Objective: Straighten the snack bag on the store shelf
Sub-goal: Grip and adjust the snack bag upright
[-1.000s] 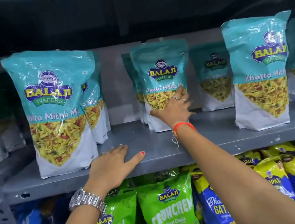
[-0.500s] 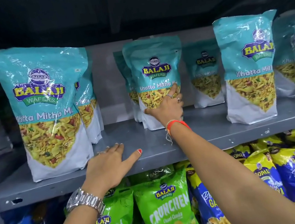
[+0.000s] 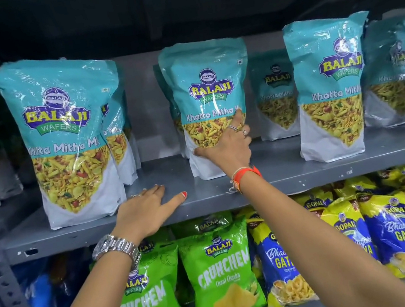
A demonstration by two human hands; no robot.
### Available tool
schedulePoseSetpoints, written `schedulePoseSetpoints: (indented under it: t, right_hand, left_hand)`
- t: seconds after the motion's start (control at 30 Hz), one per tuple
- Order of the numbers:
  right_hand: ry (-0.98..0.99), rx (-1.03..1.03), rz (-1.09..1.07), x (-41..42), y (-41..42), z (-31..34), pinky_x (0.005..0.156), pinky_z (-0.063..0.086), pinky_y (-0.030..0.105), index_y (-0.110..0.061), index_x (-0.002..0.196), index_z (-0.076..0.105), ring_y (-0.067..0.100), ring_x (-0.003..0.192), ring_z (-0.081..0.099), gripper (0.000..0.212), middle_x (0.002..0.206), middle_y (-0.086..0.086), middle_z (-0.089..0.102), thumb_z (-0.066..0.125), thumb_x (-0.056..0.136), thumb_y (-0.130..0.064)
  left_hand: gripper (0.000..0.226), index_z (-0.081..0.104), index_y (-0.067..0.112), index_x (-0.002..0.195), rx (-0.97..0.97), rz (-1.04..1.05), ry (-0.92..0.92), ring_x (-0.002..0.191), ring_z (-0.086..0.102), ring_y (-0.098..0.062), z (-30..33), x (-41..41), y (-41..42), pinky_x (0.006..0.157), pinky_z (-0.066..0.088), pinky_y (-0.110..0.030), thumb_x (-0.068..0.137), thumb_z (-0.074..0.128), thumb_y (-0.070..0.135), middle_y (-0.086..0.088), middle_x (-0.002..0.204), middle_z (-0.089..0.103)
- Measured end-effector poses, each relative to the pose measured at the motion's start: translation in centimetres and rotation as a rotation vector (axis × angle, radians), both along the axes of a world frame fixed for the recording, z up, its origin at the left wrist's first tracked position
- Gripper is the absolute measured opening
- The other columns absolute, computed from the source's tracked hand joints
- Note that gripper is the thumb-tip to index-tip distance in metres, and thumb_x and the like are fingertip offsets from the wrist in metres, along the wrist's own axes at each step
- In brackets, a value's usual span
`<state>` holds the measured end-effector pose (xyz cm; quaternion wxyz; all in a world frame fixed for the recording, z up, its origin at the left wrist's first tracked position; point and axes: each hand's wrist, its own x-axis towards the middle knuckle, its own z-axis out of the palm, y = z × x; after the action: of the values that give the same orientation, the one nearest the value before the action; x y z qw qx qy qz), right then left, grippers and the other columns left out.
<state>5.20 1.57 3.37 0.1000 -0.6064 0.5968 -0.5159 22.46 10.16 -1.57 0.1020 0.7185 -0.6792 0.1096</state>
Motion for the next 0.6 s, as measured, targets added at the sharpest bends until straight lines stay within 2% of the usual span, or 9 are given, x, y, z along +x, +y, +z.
schedulePoseSetpoints:
  t: [0.1,0.27,0.47,0.6]
  right_hand:
    - [0.0,0.0,0.0,-0.5,1.4,-0.1,0.097,0.046,0.055,-0.018,0.148,-0.007,0.044,0.127,0.038,0.137,0.144,0.022,0.027,0.085,0.053,-0.055]
    - [0.005,-0.02,-0.011,-1.4,4.0,-0.3,0.095,0.044,0.054,-0.017,0.149,-0.007,0.044,0.126,0.039,0.137,0.144,0.022,0.027,0.085,0.054,-0.054]
    - [0.004,-0.025,-0.02,-2.4,6.3,-0.2,0.093,0.044,0.053,-0.017,0.149,-0.006,0.043,0.126,0.038,0.136,0.145,0.021,0.026,0.085,0.054,-0.052]
    - [0.01,-0.028,-0.022,-2.8,7.2,-0.1,0.092,0.044,0.052,-0.016,0.15,-0.005,0.042,0.124,0.04,0.137,0.144,0.02,0.027,0.085,0.053,-0.053]
  left_hand:
    - [0.098,0.026,0.022,0.143,0.031,-0.002,-0.026,0.138,0.026,-0.02,0.0,0.1,-0.1,0.105,0.03,-0.039,0.069,0.004,0.081,0.003,0.154,0.024]
    - [0.089,0.031,0.022,0.14,0.0,0.017,-0.006,0.135,0.033,-0.022,0.0,0.2,-0.2,0.101,0.034,-0.041,0.074,0.013,0.079,0.002,0.151,0.031]
    - [0.097,0.032,0.023,0.14,0.019,0.03,0.035,0.134,0.034,-0.022,0.1,0.2,-0.2,0.101,0.034,-0.041,0.067,0.011,0.083,0.002,0.151,0.032]
    - [0.088,0.031,0.023,0.141,0.02,0.039,0.04,0.134,0.034,-0.022,0.2,0.1,-0.2,0.101,0.034,-0.041,0.074,0.016,0.079,0.001,0.151,0.031]
